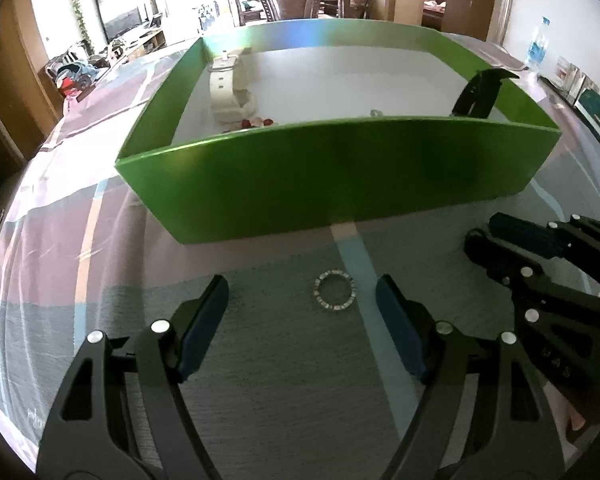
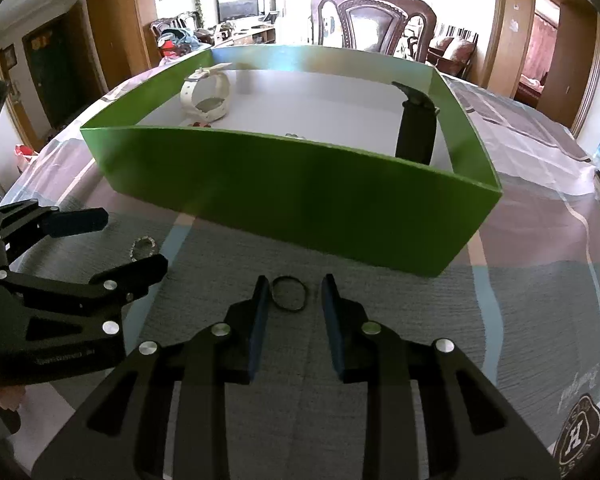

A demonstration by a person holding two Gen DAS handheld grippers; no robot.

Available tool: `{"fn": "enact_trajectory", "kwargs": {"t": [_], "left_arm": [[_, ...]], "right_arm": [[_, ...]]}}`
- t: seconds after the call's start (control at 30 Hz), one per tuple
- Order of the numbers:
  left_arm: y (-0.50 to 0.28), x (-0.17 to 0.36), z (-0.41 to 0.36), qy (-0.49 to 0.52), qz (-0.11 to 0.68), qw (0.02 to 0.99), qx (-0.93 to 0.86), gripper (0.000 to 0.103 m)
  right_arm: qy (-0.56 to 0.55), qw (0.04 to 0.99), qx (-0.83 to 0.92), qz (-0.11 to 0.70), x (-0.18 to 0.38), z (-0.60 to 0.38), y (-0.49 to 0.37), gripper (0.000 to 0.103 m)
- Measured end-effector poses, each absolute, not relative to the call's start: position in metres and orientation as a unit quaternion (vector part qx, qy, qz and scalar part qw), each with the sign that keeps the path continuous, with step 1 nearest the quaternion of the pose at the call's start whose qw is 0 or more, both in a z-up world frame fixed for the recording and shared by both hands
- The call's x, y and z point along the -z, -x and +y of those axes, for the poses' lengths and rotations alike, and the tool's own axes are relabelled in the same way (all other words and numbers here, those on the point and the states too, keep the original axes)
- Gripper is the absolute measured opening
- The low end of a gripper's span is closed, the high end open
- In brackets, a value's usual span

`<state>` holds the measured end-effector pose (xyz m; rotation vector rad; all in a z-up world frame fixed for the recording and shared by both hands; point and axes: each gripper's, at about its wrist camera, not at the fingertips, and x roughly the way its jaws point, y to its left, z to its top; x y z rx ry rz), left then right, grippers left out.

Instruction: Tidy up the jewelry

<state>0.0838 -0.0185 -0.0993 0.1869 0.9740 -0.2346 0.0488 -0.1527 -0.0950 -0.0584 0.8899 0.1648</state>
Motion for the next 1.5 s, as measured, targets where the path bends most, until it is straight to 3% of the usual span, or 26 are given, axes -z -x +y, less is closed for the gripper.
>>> {"fn": "enact_trajectory", "kwargs": {"t": [0.33, 0.57, 0.87, 1.23, 1.5], "left_arm": [[-0.088, 0.098, -0.007, -0.081, 0.471, 0.874, 0.081, 0.075], [-0.08, 0.094, -0.02, -0.09, 0.465, 0.872, 0.127, 0.021], [-0.078, 0.077, -0.011, -0.072, 0.455, 0.88, 0.118, 0.021], [-0.128, -0.021, 0.002, -0.044, 0.381, 0.916, 0.112, 0.021], [-0.201, 0.017, -0.009, -0.012, 0.424, 0.899, 0.105, 0.021]], "right_arm": [[0.028, 0.899, -0.079, 0.43, 0.095, -0.153, -0.047, 0.028], [0.028, 0.898, -0.084, 0.431, 0.094, -0.152, -0.046, 0.018], [0.013, 0.913, -0.092, 0.398, 0.068, -0.157, -0.035, 0.018], [-0.016, 0.932, -0.09, 0.35, -0.02, -0.168, -0.086, 0.018], [-0.048, 0.916, -0.062, 0.393, 0.018, -0.168, -0.153, 0.018]]}}
